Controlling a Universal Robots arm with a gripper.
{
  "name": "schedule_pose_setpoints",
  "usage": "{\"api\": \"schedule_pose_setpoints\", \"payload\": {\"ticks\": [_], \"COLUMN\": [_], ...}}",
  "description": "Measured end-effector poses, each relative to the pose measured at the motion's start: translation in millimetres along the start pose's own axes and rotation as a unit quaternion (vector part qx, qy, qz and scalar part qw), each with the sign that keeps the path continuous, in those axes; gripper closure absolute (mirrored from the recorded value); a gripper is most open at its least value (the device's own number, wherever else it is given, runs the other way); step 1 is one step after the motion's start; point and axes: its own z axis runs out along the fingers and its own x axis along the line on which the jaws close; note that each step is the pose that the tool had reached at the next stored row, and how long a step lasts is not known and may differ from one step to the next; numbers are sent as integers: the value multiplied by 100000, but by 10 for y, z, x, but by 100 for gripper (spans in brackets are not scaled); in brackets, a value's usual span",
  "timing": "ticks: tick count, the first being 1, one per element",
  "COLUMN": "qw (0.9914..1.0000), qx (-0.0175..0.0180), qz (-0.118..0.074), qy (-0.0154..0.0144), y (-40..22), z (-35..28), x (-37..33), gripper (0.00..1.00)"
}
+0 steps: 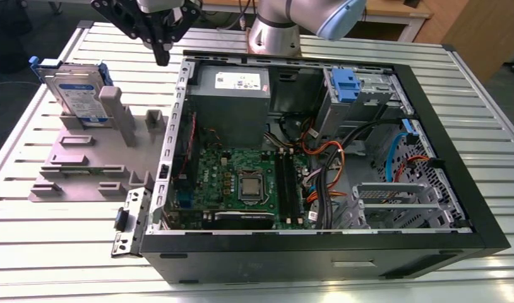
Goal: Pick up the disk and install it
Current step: 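Reach for the disk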
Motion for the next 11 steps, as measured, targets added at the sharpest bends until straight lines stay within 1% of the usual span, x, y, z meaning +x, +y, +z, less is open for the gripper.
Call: {"api": "schedule_pose_setpoints", "payload": {"ticks": [5, 11], "qw": [100000, 100000], "qx": [0, 3], "qz": [-3, -1], "qy": [3, 4], "y": [4, 2], "z": [0, -1], "x": [22, 70], "gripper": [89, 89]}}
